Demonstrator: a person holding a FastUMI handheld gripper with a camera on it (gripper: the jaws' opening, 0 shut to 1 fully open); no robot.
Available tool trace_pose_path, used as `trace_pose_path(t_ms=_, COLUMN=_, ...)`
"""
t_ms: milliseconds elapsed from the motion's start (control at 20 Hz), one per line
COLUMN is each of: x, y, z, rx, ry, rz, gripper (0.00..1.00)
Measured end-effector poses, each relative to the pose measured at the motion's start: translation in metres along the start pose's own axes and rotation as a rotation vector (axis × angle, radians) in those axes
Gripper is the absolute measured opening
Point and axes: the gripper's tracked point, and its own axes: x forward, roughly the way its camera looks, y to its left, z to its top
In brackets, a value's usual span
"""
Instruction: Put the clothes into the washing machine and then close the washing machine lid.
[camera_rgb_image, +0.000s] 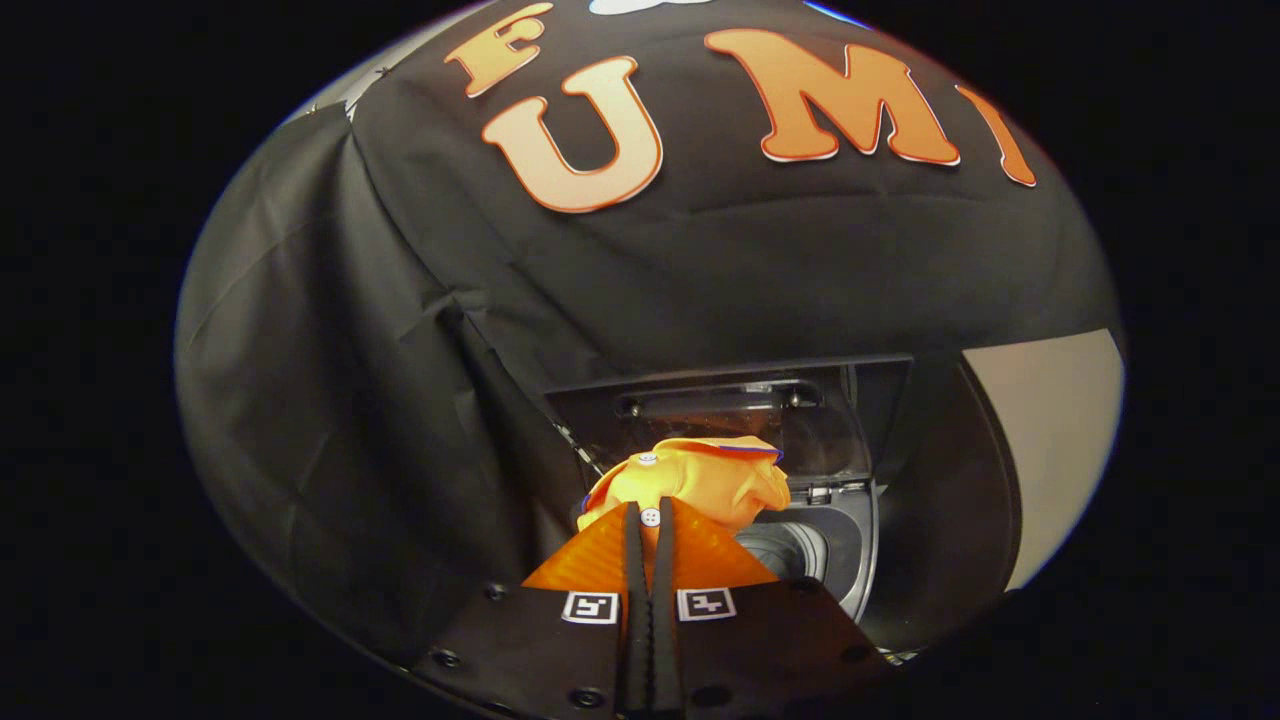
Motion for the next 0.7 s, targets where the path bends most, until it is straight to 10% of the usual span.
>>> trace_pose_path(t_ms=700, x=0.118, y=-0.053, z=-0.099, rx=0.004, ry=0.087, rz=-0.102, gripper=0.08)
